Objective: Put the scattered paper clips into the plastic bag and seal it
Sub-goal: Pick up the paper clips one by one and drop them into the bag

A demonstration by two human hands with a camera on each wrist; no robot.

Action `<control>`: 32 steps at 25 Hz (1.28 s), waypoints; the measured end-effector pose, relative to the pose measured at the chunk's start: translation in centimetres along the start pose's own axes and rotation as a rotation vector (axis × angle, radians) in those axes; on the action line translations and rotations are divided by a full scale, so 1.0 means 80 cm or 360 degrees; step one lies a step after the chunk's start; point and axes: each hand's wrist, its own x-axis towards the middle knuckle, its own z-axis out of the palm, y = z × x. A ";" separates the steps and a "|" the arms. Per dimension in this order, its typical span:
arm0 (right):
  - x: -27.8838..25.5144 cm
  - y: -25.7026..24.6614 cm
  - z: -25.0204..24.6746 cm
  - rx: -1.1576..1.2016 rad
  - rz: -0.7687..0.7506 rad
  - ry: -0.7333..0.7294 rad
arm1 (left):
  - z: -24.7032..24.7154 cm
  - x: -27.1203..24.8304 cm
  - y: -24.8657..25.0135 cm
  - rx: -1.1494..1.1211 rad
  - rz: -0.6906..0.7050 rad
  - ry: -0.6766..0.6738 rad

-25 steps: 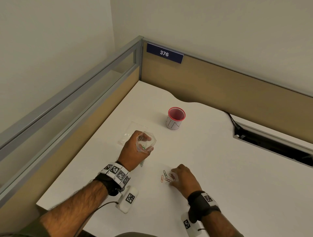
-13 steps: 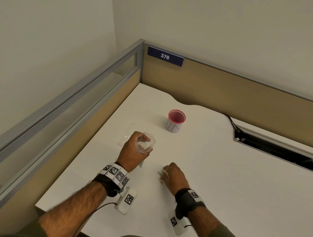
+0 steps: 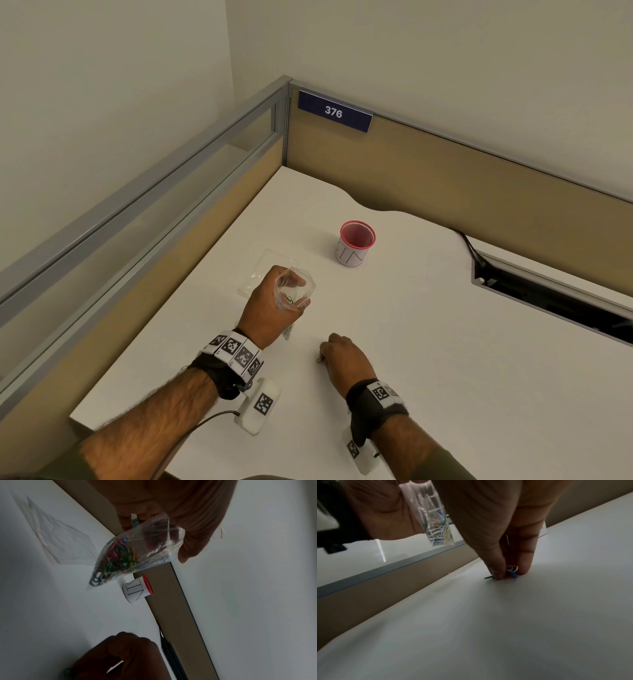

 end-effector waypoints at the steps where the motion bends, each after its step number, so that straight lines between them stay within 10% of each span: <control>1: 0.003 0.002 -0.002 0.0012 0.0013 -0.0008 | 0.000 0.000 0.000 0.0007 -0.0005 0.0000; 10: 0.003 0.042 -0.056 0.0590 0.0420 0.0111 | -0.001 0.000 -0.003 0.0038 -0.0009 0.0022; 16: 0.000 -0.025 -0.181 0.1179 0.0134 0.0678 | 0.012 0.000 -0.006 0.0065 -0.0023 -0.0037; 25: 0.008 -0.078 -0.195 0.0952 -0.0156 0.0743 | 0.018 0.001 -0.006 0.0083 -0.0028 -0.0086; 29: 0.006 -0.048 -0.191 0.1037 -0.0033 0.0947 | 0.011 -0.006 -0.008 0.0069 -0.0033 -0.0062; 32: 0.013 -0.003 -0.145 0.0804 0.0239 0.0612 | 0.009 -0.009 -0.010 0.0029 -0.0018 -0.0035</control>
